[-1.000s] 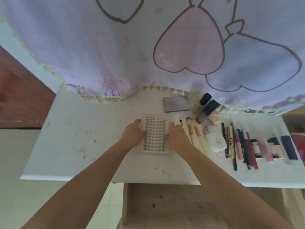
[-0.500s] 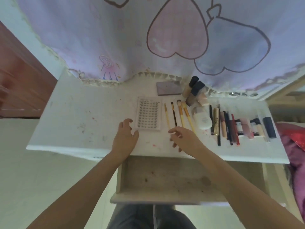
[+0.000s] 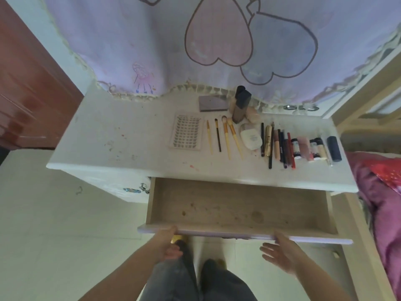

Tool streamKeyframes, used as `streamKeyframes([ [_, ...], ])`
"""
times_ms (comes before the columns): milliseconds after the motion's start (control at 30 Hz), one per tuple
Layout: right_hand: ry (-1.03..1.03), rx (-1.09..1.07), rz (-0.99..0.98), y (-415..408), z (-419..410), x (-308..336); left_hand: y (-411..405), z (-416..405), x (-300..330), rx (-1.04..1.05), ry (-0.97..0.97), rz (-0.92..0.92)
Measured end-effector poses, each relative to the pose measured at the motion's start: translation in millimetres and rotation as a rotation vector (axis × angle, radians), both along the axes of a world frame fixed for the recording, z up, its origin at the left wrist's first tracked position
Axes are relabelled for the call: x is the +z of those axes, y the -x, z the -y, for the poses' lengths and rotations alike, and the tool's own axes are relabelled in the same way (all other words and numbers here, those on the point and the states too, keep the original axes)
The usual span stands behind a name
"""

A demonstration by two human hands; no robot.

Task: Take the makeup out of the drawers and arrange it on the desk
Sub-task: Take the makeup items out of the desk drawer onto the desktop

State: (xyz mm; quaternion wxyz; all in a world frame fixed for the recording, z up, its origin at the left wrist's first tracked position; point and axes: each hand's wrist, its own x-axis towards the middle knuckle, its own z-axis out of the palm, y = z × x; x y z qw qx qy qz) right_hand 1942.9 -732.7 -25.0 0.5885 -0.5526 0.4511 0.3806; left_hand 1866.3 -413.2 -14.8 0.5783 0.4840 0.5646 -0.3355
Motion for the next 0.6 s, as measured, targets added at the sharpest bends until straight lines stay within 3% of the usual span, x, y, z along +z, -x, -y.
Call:
streamKeyframes([
  [100, -0.097, -0.306, 0.080, 1, -13, -8, -5, 9, -13, 0.517, 0.131, 0.109],
  [167, -0.140, -0.443, 0.073, -4, -20, -8, -12, 14, -15, 0.748, 0.197, 0.161],
  [433, 0.015, -0.427, 0.046, -23, -25, 15, -24, 11, 4, 0.742, 0.089, 0.156],
  [600, -0.029, -0.392, 0.084, -36, -35, 40, -41, 7, 21, 0.745, 0.046, 0.171],
])
